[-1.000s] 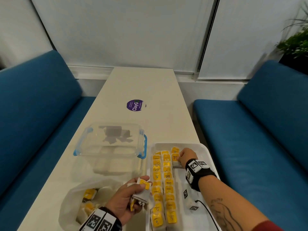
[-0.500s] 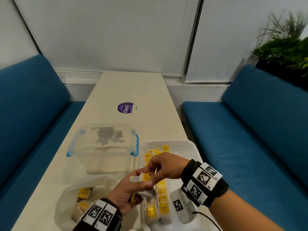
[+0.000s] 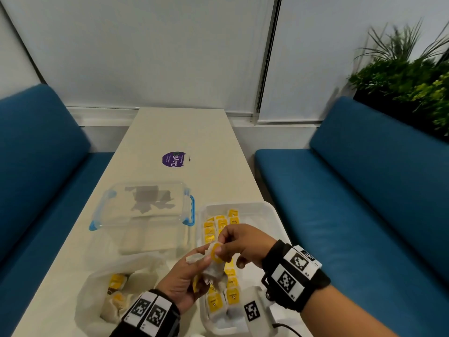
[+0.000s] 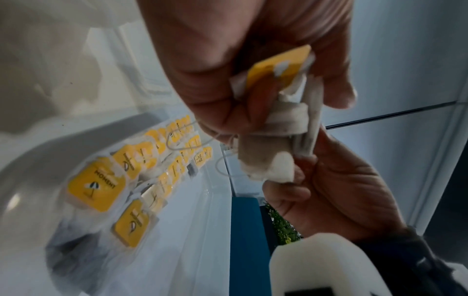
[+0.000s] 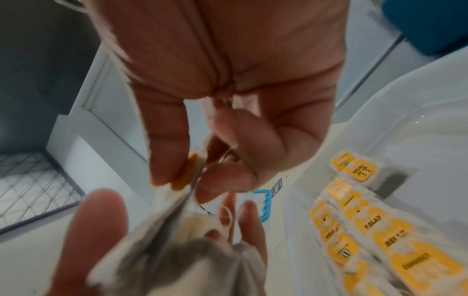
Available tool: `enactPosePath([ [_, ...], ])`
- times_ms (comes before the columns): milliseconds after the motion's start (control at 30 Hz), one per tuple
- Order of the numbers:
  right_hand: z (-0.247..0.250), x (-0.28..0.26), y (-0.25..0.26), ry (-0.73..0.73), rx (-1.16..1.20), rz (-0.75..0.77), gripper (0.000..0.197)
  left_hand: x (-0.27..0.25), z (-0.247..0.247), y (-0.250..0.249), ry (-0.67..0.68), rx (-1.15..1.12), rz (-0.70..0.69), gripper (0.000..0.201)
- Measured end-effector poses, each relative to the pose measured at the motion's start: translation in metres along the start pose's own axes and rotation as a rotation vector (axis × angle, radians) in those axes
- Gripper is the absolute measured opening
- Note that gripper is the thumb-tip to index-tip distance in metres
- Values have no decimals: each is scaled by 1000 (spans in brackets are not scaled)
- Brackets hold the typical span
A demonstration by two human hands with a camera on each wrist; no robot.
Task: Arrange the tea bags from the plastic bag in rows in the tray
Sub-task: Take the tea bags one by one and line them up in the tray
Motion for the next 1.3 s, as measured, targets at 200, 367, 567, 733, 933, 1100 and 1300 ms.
enactPosePath([
  [200, 8, 0, 5, 1, 227, 30, 18, 9, 15, 1, -265, -128, 9, 19],
  [367, 32, 9, 10, -173, 304, 80, 24, 16, 21, 4, -302, -108, 52, 13],
  [567, 80, 33, -9, -511, -356, 46, 23, 18, 34, 4, -343, -117, 90, 11],
  [733, 88, 47, -23, -461, -222, -25, 10, 18, 39, 3, -372, -130, 93, 11],
  [933, 86, 68, -31, -420, -314, -106, 21, 20, 47, -4, -410, -137, 59, 10],
  [1100, 78, 84, -39, -341, -538, -201, 24, 21, 49, -5, -432, -169, 63, 11],
  [1300, 67, 95, -55, -191, -460, -360, 18, 23, 51, -3, -441, -149, 58, 10],
])
Point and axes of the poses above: each hand's wrist, its own x-axis towards the middle knuckle, its own z-axis out of the back of the hand, y = z × x, the point moved 5 cm from there along x, towards the middle knuckle, and after that the axes turned 10 degrees about -y, right-handed, at the moved point
